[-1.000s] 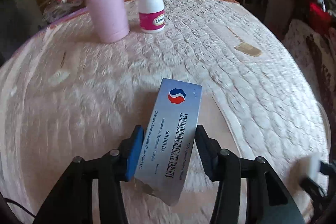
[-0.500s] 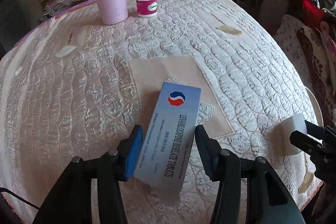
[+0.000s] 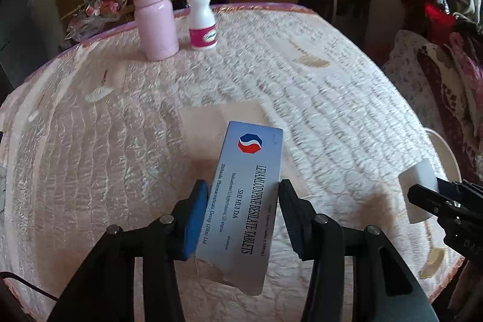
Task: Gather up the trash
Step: 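Carry the sponge and medicine box over the white bucket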
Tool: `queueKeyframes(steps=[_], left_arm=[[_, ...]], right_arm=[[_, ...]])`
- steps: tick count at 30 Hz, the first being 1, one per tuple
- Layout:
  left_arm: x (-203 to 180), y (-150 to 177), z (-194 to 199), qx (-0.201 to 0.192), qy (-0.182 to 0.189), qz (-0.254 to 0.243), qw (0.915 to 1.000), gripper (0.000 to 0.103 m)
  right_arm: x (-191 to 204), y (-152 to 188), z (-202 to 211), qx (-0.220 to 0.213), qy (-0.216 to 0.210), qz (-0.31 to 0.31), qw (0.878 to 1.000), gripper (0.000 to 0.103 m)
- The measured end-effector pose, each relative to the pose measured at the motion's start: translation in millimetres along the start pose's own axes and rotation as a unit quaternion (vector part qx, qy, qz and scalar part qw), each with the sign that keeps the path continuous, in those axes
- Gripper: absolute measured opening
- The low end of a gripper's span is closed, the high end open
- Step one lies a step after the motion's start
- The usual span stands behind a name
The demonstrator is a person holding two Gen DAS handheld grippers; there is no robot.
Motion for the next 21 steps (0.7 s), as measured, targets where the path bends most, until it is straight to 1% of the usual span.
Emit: queueKeyframes(steps=[3,6,9,13,21], left_arm=[[-10,-4,8,-0.005,0.013,-0.001,0.9999,0.050],[-16,-4,13,-0.002,0.030,0.007,0.9995,0.050],[-27,-3,18,-0.003,0.036,0.001,0.9994,0.050],[-47,-1,23,-0.002,0.048,-0.015,0.9987,0.050],[-105,2,24,0.004,0.093,-0.042,0.9947,0.050]], right_arm=[[-5,-3,9,-0.009,-0.002,-0.001,1.000,0.041],[-10,-3,15,-0.011,-0.003,-0.004,1.000,0.041],[-15,-1,22,-0.018,-0.007,-0.008,1.000,0.041],[-23,2,32,-0.025,-0.008,-0.015,1.000,0.041],[-57,10,52,-0.038,0.010,-0.032,0.999,0.041]])
Point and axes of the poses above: each gripper's, at about its wrist camera, not at the fingertips, and z roughly against the way its jaws point, x to its left, y to its underside, the point moved 8 cm from there along -z, roughly the way its jaws point, and after that the axes turned 4 degrees about z, right-handed, at the moved point
